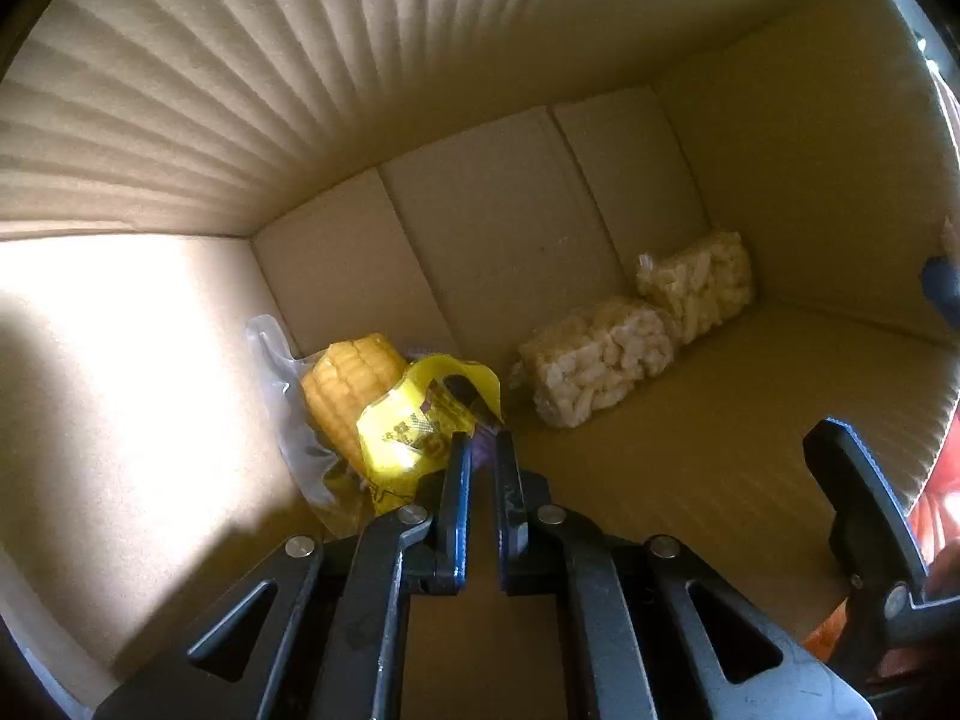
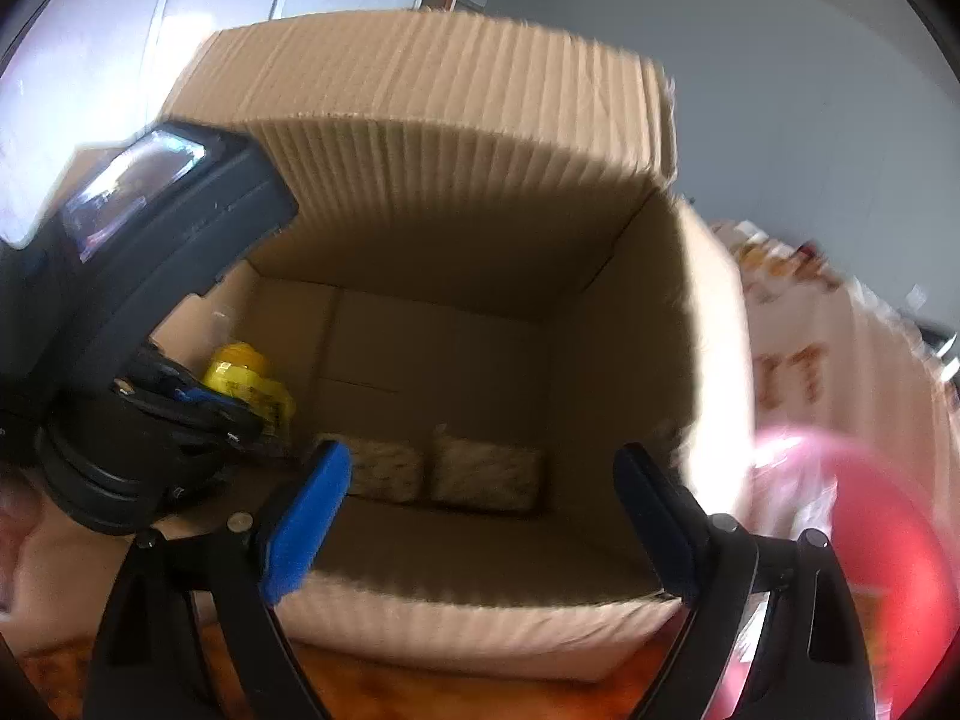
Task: Organize snacks
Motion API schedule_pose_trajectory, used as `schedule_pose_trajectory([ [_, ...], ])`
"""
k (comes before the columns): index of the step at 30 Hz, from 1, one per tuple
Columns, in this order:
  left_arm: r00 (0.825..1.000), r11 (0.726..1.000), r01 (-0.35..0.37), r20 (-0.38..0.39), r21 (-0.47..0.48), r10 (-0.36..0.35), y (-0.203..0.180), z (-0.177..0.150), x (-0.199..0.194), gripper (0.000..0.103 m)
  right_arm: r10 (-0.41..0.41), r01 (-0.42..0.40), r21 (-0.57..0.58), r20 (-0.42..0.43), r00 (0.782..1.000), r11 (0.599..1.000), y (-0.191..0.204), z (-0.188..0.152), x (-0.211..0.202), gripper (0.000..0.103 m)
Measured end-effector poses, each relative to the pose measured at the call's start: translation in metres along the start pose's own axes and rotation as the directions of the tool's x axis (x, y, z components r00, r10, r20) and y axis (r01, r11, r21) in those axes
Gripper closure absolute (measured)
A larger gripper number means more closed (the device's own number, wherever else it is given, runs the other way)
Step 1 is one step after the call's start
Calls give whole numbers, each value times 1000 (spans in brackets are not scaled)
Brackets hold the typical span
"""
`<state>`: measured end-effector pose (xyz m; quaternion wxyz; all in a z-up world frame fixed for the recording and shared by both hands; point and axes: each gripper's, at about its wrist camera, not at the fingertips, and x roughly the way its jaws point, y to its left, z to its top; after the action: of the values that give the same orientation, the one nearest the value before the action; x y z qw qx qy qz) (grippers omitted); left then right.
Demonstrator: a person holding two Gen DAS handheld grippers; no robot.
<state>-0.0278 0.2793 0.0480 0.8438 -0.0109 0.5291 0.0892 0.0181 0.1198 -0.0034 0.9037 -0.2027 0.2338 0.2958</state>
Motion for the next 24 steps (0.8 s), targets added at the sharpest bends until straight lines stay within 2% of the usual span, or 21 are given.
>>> schedule_pose_trajectory([
  [4, 1000, 999, 22, -11, -27, -23, 1, 3, -6, 102, 54, -52, 65, -30, 998, 996, -11, -5, 2, 14],
  [6, 999, 997, 38, 7, -63, -38, 8, 6, -14, 102, 82, -78, 92, -39, 996, 993, -14, -7, 4, 14],
  [10, 1000, 997, -14, 23, -75, 15, 14, 13, -29, 102, 82, -78, 97, -33, 996, 992, -17, -10, 2, 14],
  [14, 998, 996, -68, -12, -63, 68, 12, 18, -20, 102, 80, -77, 98, -29, 996, 992, -18, -12, 2, 14],
  [17, 995, 993, -96, 0, -64, 96, 5, 19, -18, 102, 78, -75, 99, -27, 997, 992, -15, -12, 1, 14],
  [21, 997, 995, -62, 30, -82, 65, 2, 11, -31, 101, 78, -75, 98, -27, 997, 992, -15, -11, 1, 14],
  [22, 997, 995, -64, 42, -81, 67, 2, 10, -37, 101, 78, -75, 98, -26, 997, 992, -16, -12, 1, 14],
  [24, 996, 995, -59, 57, -75, 63, 4, 8, -43, 85, 78, -75, 100, -26, 997, 992, -15, -12, 1, 14],
])
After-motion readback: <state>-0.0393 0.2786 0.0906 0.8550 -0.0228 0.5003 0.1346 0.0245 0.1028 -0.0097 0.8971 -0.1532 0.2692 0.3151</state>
